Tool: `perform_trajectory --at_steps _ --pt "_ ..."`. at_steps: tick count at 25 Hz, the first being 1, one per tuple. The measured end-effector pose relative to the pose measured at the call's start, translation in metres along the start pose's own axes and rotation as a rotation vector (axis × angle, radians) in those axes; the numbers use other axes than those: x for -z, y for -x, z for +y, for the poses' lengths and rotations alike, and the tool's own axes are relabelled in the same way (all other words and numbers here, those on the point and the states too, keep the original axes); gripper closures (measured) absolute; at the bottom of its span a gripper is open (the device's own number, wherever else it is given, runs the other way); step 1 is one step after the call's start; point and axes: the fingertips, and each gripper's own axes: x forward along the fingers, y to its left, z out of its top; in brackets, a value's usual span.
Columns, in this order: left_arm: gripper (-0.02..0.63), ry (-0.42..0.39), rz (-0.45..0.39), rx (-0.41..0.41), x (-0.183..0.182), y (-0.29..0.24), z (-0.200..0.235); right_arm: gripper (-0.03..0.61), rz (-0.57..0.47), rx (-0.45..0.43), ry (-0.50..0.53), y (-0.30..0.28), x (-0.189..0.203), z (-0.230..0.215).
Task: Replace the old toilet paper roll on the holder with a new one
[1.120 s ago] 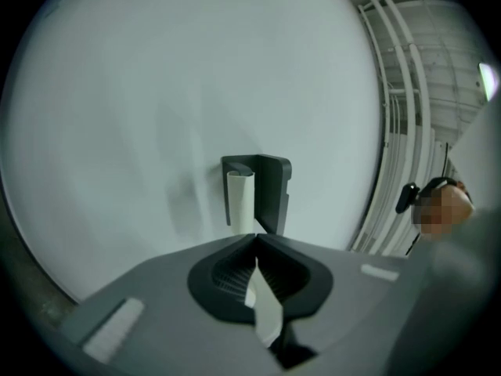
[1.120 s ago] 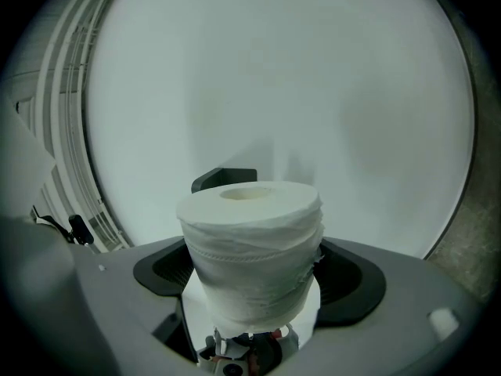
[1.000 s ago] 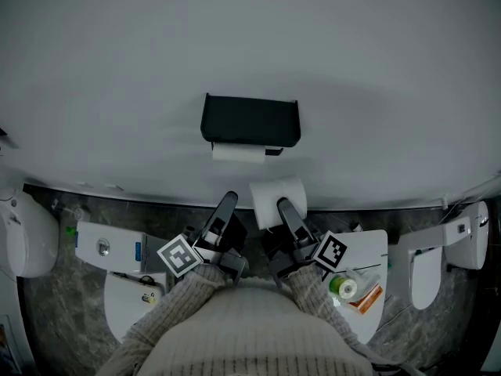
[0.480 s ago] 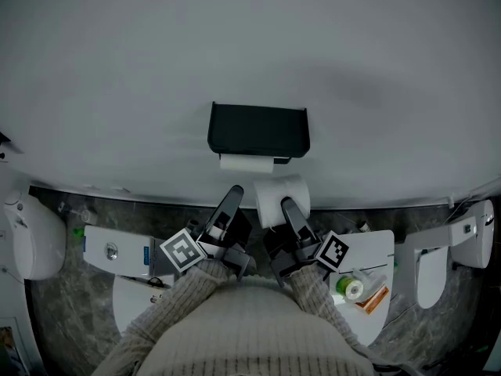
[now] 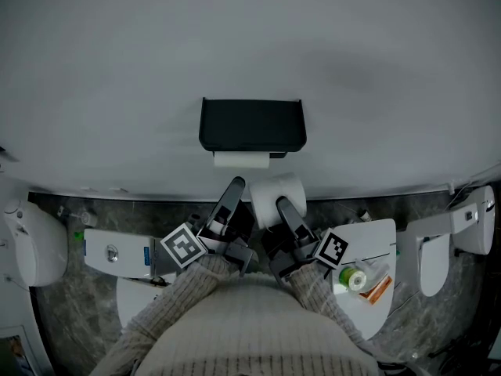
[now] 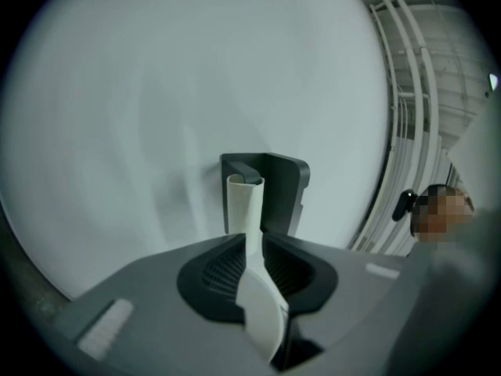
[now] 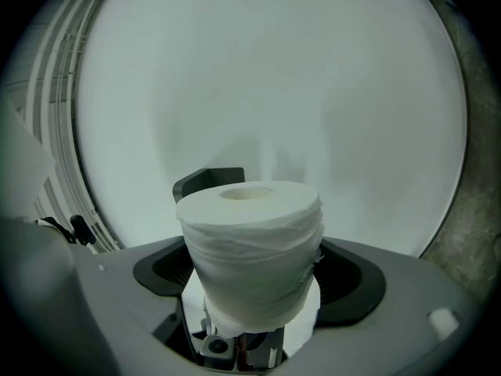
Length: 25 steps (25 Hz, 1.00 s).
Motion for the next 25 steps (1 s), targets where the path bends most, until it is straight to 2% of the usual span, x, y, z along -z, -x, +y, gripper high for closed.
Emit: perform_trajectory --at_steps 4,10,14,25 --pt "0.457 -0.006 -0.004 -0.013 -0.001 -0.005 0.002 0.113 -0.002 0.003 -0.006 0.001 0.0 -0.002" --pt "0.396 -0.016 -0.031 -0.029 -0.008 -0.015 0.005 0.112 -0.004 -0.015 0.0 -0.001 -0.005 0.002" --pt "0.332 -0.018 -0.064 -0.061 -0.016 -0.022 0.014 0.114 -0.013 -0.016 0.002 -0.001 -0.011 0.0" --pt "0.321 0.001 -0.084 -0.041 -0.023 -0.042 0.015 0.112 -0.037 -0.036 0.016 -0.007 -0.029 0.003"
